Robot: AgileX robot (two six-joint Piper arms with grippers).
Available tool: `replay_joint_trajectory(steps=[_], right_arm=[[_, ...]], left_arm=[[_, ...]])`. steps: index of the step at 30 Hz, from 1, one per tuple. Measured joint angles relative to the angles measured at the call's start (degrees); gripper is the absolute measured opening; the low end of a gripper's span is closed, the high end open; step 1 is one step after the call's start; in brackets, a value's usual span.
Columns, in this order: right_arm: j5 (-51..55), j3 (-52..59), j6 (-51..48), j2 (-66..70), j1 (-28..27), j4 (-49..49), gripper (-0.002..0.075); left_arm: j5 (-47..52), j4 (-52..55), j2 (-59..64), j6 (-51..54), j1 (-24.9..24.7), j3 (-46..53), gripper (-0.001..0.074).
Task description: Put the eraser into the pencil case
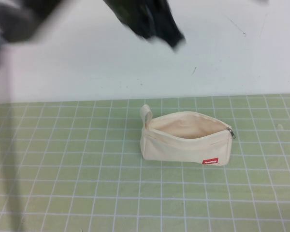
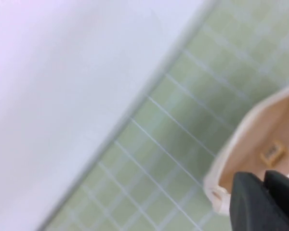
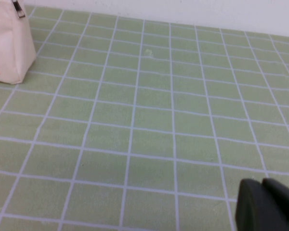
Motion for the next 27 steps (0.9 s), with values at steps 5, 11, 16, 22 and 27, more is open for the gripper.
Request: replay_joint_trajectory(steps=[5, 11, 16, 22, 27], right_arm=[[0.0, 0.0, 0.0, 0.0, 0.0, 0.0, -0.0001], [0.0, 0.0, 0.0, 0.0, 0.0, 0.0, -0.0001], [0.0, 0.0, 0.0, 0.0, 0.0, 0.0, -0.0001], [0.0, 0.0, 0.0, 0.0, 0.0, 0.0, -0.0001], [0.0, 0.0, 0.0, 0.0, 0.0, 0.0, -0.0001]], left_arm=[[0.1, 1.7, -12.3, -2.6, 0.0, -0.5, 0.0004], [-1.0, 2.1, -25.3, -3.8, 0.0, 5.1, -0.0001], [-8.8, 2.1, -38.3, -7.1, 0.0, 23.6, -0.0001], [-29.8, 1.6, -54.3, -14.0, 0.0, 56.8, -0.0001], [-47.0, 2.6, -61.5, -14.9, 0.0, 78.9, -0.0001]])
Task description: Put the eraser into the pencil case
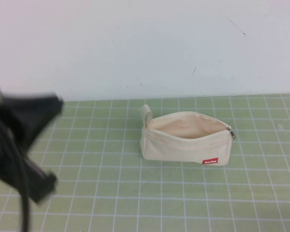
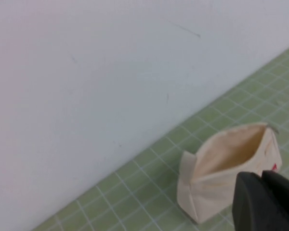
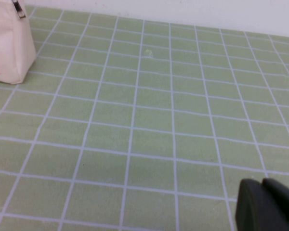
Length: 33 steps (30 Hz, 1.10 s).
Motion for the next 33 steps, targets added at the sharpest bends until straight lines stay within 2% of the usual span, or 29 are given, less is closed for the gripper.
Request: replay_joint_trajectory(steps=[5, 11, 19, 22, 26, 29, 32, 33], right_arm=[[0.0, 0.0, 0.0, 0.0, 0.0, 0.0, -0.0001], [0.0, 0.0, 0.0, 0.0, 0.0, 0.0, -0.0001], [0.0, 0.0, 0.0, 0.0, 0.0, 0.0, -0.0001], [0.0, 0.0, 0.0, 0.0, 0.0, 0.0, -0.0001], [0.0, 0.0, 0.0, 0.0, 0.0, 0.0, -0.0001], [0.0, 0.0, 0.0, 0.0, 0.0, 0.0, -0.0001], [0.0, 0.0, 0.0, 0.0, 0.0, 0.0, -0.0001], [0.0, 0.0, 0.0, 0.0, 0.0, 0.0, -0.0001]], left_arm=[[-9.1, 0.4, -2.3, -0.8, 0.0, 12.5, -0.0001], [-10.6, 0.6, -2.0, -1.4, 0.0, 22.1, -0.0001], [-16.7, 1.0, -4.5, -2.8, 0.7, 27.4, -0.0001], [-20.9, 0.8, -8.7, -3.3, 5.3, 29.0, -0.0001], [-26.9, -0.9, -15.1, -6.1, 15.9, 33.2, -0.0001], [-28.3, -2.8, -20.1, -8.0, 23.3, 37.6, -0.0001], [-28.4, -4.3, -25.6, -9.3, 28.0, 43.1, -0.0001], [-28.4, -5.3, -30.3, -10.3, 31.0, 47.8, -0.0001]])
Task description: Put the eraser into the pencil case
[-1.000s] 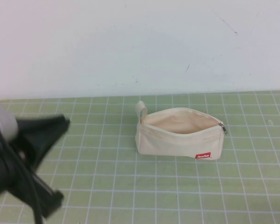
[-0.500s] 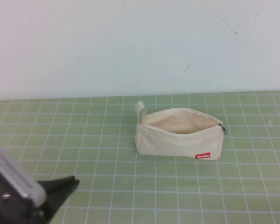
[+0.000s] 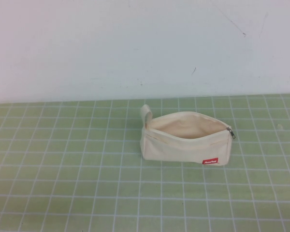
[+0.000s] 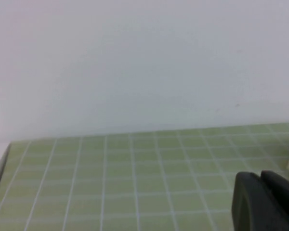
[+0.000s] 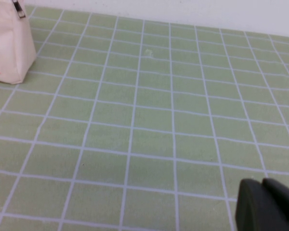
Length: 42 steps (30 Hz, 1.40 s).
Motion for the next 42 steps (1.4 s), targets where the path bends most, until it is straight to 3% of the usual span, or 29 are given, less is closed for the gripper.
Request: replay_joint_trajectory(steps=[3, 11, 27, 34, 42], right_arm=[[0.0, 0.0, 0.0, 0.0, 0.0, 0.0, -0.0001], [0.0, 0.0, 0.0, 0.0, 0.0, 0.0, -0.0001], [0.0, 0.0, 0.0, 0.0, 0.0, 0.0, -0.0001], [0.0, 0.0, 0.0, 0.0, 0.0, 0.0, -0.0001], [0.0, 0.0, 0.0, 0.0, 0.0, 0.0, -0.0001]], left_arm=[[1.3, -0.9, -5.8, -2.5, 2.7, 4.6, -0.0001], [21.2, -1.8, -14.3, -8.7, 4.8, 5.2, -0.0001], [22.5, -2.4, -14.3, -2.9, 4.7, 5.0, -0.0001], [22.8, -2.9, -14.3, 1.8, 0.3, 5.0, -0.0001], [22.8, -3.4, -14.3, 2.3, -0.4, 4.9, -0.0001]])
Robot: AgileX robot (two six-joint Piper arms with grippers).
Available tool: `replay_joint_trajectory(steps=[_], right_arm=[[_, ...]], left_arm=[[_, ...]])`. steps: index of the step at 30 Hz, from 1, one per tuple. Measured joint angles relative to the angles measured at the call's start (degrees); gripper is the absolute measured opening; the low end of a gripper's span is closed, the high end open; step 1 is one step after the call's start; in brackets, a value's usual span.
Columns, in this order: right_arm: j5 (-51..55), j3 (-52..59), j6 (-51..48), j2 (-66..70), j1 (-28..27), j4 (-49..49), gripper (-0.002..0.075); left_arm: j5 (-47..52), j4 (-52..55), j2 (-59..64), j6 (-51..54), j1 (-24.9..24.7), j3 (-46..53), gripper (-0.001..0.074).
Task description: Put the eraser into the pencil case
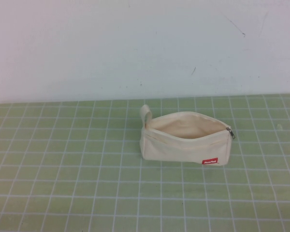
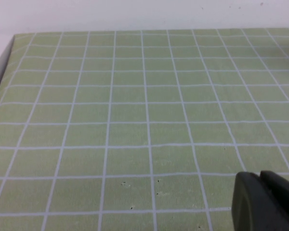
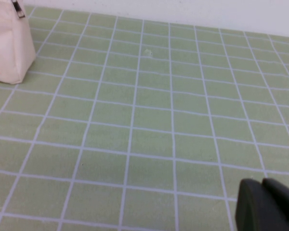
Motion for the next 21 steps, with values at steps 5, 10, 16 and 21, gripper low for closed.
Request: replay_joint_trajectory(steps=[5, 10, 16, 21], right_arm=[[0.0, 0.0, 0.0, 0.0, 0.0, 0.0, -0.0001], [0.0, 0.0, 0.0, 0.0, 0.0, 0.0, -0.0001], [0.0, 0.0, 0.0, 0.0, 0.0, 0.0, -0.0001], [0.0, 0.0, 0.0, 0.0, 0.0, 0.0, -0.0001]], left_arm=[[0.0, 0.0, 0.0, 0.2, 0.0, 0.0, -0.0001], [0.0, -0.1, 0.0, 0.3, 0.0, 0.0, -0.0001], [0.0, -0.1, 0.0, 0.3, 0.0, 0.0, -0.0001], [0.0, -0.1, 0.0, 0.4, 0.0, 0.0, -0.0001]])
